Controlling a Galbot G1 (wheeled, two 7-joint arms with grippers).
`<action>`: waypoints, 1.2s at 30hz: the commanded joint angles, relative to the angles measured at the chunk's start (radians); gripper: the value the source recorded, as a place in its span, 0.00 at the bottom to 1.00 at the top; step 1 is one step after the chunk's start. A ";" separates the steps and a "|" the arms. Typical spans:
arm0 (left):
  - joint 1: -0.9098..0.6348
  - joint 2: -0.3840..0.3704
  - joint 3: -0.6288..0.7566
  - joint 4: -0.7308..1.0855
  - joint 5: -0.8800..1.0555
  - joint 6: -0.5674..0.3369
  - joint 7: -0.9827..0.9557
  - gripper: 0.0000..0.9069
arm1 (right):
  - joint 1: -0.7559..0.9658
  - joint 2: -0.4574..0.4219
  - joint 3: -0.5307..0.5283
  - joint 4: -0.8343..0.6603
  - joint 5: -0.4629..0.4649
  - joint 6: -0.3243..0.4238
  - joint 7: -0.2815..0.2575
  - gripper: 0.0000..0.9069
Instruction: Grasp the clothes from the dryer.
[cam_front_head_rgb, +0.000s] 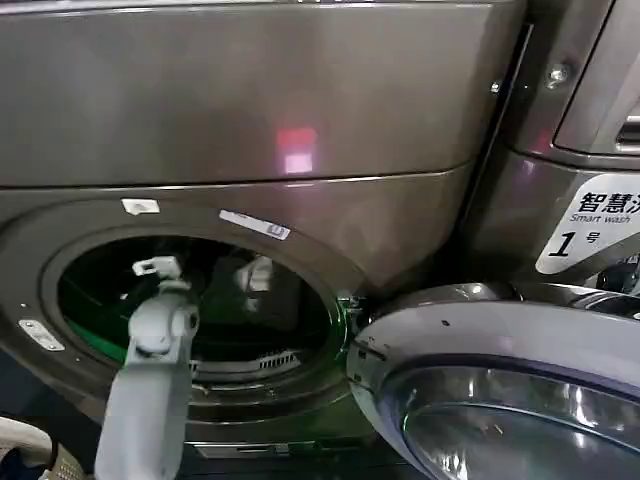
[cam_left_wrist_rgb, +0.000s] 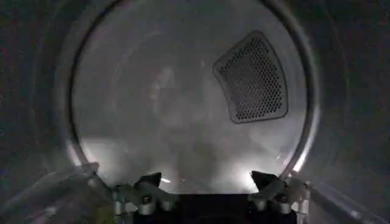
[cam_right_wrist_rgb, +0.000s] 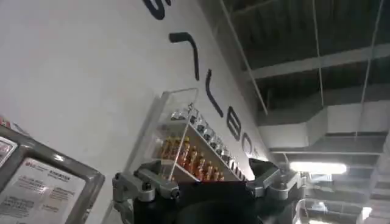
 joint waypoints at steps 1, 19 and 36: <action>-0.175 -0.024 0.021 0.274 0.067 -0.041 0.009 1.00 | -0.003 -0.002 0.006 -0.007 0.001 0.002 -0.003 1.00; -0.410 0.032 0.244 0.678 0.319 -0.081 0.420 1.00 | 0.023 -0.005 -0.026 -0.007 -0.003 0.012 -0.026 1.00; -0.592 0.075 0.593 0.913 0.753 -0.423 0.774 1.00 | 0.029 0.002 -0.026 -0.015 -0.009 0.020 -0.036 1.00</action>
